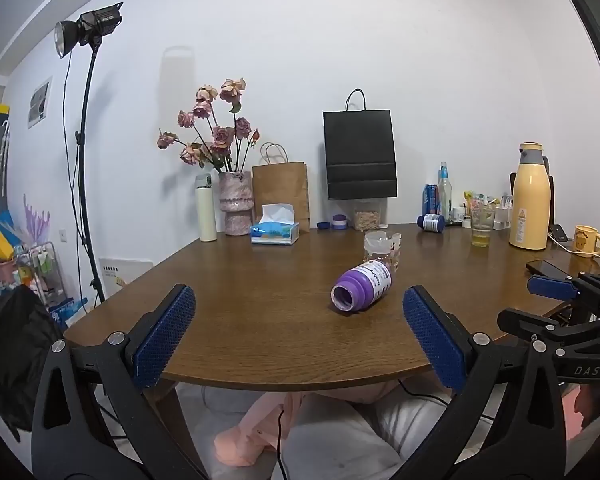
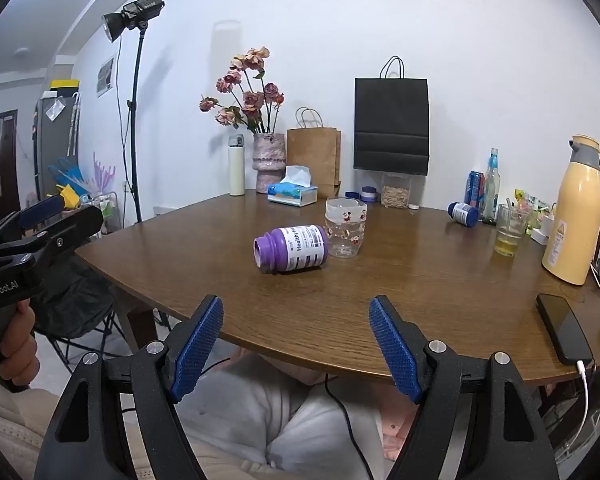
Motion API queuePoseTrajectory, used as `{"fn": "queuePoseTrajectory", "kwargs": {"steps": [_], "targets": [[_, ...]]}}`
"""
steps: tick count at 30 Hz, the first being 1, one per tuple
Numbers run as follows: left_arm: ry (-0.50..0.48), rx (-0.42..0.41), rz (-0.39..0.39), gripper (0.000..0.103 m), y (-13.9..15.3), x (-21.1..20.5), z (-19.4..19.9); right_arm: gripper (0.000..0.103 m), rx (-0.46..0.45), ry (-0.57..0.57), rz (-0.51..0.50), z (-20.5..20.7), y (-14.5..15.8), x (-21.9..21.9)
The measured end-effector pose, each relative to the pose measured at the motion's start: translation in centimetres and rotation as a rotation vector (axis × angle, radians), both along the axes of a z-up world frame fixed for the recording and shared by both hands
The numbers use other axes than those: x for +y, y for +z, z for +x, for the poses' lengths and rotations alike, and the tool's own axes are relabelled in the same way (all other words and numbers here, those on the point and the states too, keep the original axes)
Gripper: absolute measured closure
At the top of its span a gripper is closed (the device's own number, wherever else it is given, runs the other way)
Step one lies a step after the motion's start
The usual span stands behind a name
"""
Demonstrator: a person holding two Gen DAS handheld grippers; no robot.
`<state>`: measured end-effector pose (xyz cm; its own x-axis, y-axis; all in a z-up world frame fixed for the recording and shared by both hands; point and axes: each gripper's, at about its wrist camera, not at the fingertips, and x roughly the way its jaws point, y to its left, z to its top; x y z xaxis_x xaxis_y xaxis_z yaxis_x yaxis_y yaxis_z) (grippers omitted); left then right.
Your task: Flip cup upright
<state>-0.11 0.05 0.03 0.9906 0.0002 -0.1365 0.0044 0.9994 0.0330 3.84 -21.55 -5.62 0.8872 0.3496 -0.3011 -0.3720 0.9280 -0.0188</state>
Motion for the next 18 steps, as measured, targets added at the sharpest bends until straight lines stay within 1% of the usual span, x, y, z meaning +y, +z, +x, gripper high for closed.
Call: {"fn": "queuePoseTrajectory", "kwargs": {"steps": [18], "targets": [[-0.001,0.01,0.004,0.0,0.02,-0.03,0.01,0.023,0.005,0.001,0.002,0.07,-0.07,-0.08]]}}
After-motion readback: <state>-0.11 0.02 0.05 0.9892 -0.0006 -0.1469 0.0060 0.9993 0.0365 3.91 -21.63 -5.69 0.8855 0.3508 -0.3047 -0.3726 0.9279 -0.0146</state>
